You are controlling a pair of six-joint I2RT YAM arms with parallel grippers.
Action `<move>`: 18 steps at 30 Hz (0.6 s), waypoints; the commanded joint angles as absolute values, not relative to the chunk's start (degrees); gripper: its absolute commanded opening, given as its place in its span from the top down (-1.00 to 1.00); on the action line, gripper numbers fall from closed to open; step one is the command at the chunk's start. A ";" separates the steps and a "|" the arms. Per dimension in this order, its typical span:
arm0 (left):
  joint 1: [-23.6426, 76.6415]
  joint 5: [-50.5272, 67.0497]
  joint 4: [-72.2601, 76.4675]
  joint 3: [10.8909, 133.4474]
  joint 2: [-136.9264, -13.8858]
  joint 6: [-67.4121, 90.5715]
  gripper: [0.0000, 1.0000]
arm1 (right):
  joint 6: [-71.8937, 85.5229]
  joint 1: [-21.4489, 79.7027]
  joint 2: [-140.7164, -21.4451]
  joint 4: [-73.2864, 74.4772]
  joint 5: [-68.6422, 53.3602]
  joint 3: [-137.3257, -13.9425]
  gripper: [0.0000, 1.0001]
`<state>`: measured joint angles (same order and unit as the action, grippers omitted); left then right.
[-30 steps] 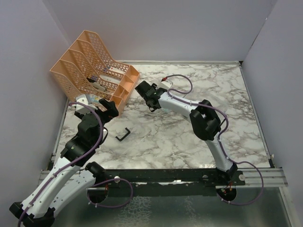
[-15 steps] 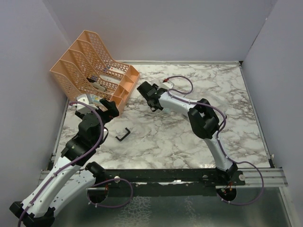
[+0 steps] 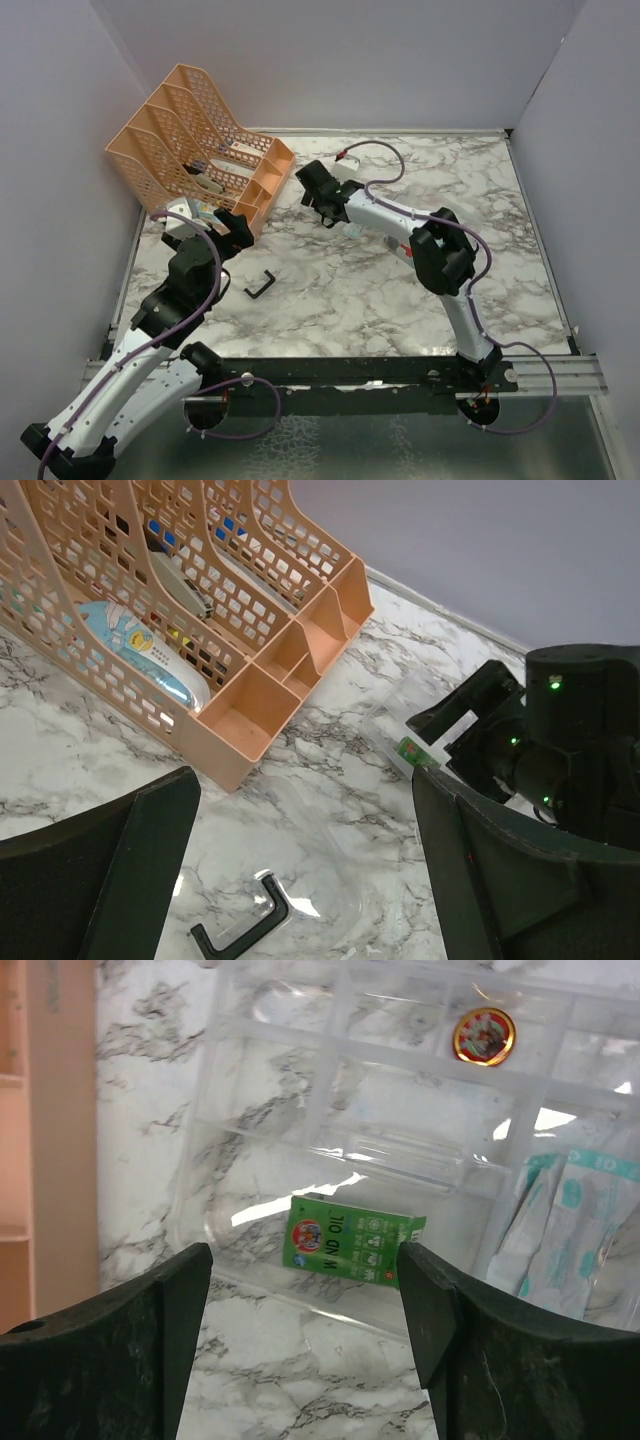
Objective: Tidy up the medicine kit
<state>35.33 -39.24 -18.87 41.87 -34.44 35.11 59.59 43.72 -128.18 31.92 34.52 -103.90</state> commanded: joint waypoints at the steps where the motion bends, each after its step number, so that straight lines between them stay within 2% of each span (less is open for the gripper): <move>1: 35.51 -36.61 -17.62 42.55 -35.48 33.55 -0.81 | 40.94 42.80 -122.98 26.19 24.05 -103.29 -0.49; 6: 35.60 -34.44 -18.09 43.59 -37.41 32.44 -0.81 | 25.65 42.68 -119.83 28.38 16.61 -97.71 -0.50; 11: 35.65 -33.34 -17.45 43.58 -38.21 32.32 -0.81 | 14.94 42.79 -114.44 19.08 6.10 -87.01 -0.49; 18: 35.64 -34.01 -17.71 43.78 -38.78 31.82 -0.81 | 8.45 42.74 -116.89 16.11 7.52 -87.63 -0.33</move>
<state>35.38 -34.87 -18.79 42.00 -38.68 32.75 16.01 42.70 -116.25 22.00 9.65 -85.69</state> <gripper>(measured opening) 0.904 0.688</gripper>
